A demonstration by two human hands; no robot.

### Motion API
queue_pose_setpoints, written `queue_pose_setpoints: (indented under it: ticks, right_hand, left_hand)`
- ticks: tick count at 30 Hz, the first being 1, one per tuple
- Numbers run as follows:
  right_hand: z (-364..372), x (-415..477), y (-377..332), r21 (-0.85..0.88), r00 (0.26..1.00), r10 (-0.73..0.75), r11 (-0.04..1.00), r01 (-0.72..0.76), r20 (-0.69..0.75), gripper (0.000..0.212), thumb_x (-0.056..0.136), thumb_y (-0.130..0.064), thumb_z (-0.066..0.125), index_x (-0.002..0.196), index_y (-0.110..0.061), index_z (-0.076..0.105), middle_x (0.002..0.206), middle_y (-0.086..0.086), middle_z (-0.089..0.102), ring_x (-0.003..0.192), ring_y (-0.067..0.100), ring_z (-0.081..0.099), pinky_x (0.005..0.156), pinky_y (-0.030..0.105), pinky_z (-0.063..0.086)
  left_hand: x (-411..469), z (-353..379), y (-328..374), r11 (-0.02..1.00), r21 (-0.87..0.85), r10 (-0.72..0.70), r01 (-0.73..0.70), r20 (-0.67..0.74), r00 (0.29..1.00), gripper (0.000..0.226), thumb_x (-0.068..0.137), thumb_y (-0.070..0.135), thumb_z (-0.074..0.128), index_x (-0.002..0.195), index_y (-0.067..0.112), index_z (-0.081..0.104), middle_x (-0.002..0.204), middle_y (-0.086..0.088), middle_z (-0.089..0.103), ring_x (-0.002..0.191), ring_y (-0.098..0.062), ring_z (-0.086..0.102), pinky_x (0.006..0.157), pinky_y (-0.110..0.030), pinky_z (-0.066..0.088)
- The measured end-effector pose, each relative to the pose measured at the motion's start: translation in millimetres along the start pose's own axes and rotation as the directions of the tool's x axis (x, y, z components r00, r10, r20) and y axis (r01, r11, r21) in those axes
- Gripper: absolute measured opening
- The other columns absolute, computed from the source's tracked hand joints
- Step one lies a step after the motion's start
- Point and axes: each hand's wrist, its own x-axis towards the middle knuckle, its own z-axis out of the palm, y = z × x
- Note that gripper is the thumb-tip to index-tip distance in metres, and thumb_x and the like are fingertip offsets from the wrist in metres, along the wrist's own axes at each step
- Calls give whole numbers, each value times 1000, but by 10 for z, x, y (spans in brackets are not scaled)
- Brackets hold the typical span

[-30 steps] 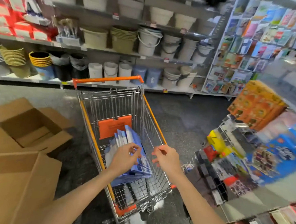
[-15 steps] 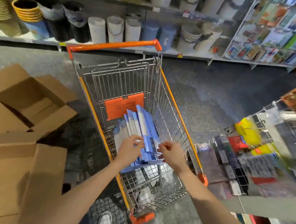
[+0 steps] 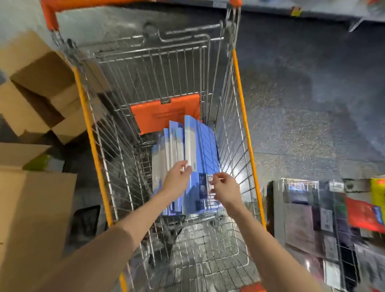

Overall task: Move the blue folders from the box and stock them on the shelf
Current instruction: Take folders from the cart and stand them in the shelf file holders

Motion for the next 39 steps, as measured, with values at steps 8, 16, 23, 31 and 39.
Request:
queue_pose_setpoints:
  ticks: [8,16,23,31,39]
  right_hand:
    - [76,520,299,82,992,102,991,-108,77,22,102,-33,48,107,-18,62,103,6,71,87,24,65,85,41,52]
    - [169,703,315,-52,983,-27,998,37,181,70,88,-41,73,145,-14,43,129,-5,55,108,16,60,98,33,48]
    - [157,780,345,-68,973,-75,993,92,216,64,93,-28,69,147,-9,41,138,2,54,120,16,54,99,25,39]
    - [79,790,418,-43,973,-110,992,121,203,65,93,-32,69,147,-9,41,138,3,53,125,18,50,94,20,34]
    - [80,791,461,32,969,-87,996,82,232,72,88,-47,70,149,-19,43,142,3,57,119,21,60,105,44,48]
  left_hand:
    - [307,348,-104,984,-126,-132,123,-66,989,53,107,41,42,152,15,36,150,-1,45,119,-16,55,90,-22,46]
    - [399,355,125,927,-326,-162,185,95,982,44,108,46,29,138,21,52,126,-2,68,101,-15,67,78,-27,48]
    - [386,361,-71,986,-122,-128,111,-134,983,60,105,41,45,158,22,24,165,4,19,148,-17,29,108,-27,27]
    - [500,436,2,984,-107,-158,143,-145,977,66,102,49,46,159,23,23,164,4,24,151,-19,23,121,-44,24]
    - [750,469,342,959,-218,-184,183,18,983,58,98,62,46,146,28,44,143,6,51,134,-22,45,115,-41,36]
